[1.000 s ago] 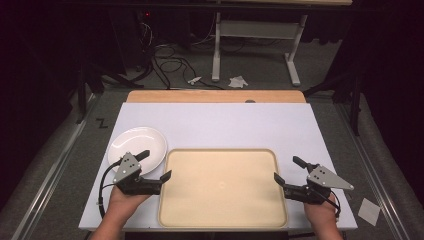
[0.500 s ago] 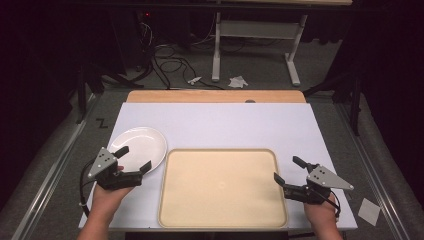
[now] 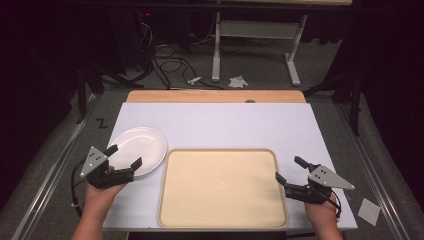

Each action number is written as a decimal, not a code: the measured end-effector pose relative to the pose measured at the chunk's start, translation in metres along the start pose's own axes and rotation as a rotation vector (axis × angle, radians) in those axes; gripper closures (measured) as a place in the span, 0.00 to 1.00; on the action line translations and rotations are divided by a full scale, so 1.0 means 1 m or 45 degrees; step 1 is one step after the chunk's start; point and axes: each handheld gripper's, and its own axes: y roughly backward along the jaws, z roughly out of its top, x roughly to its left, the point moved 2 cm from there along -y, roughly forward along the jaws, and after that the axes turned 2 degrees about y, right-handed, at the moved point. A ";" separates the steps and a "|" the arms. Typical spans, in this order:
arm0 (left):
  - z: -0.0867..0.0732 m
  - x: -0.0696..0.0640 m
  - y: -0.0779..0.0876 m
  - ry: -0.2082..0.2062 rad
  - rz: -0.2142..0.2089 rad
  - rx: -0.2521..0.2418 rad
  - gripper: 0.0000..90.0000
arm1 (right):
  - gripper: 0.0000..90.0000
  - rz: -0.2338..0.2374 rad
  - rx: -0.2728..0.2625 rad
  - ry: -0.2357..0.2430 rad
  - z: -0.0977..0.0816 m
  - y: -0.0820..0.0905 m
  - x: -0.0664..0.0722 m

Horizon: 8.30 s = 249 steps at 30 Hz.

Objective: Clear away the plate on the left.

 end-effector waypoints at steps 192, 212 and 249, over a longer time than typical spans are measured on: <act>-0.029 -0.044 -0.040 -1.228 0.299 0.678 0.97 | 0.17 -0.022 -0.011 0.008 -0.005 0.018 -0.002; -0.012 -0.076 -0.025 -1.311 0.261 0.502 0.96 | 0.17 -0.025 -0.011 0.006 -0.004 0.018 -0.001; -0.007 -0.201 -0.025 -1.511 -0.150 0.276 0.96 | 0.17 -0.019 -0.008 0.008 -0.005 0.017 -0.002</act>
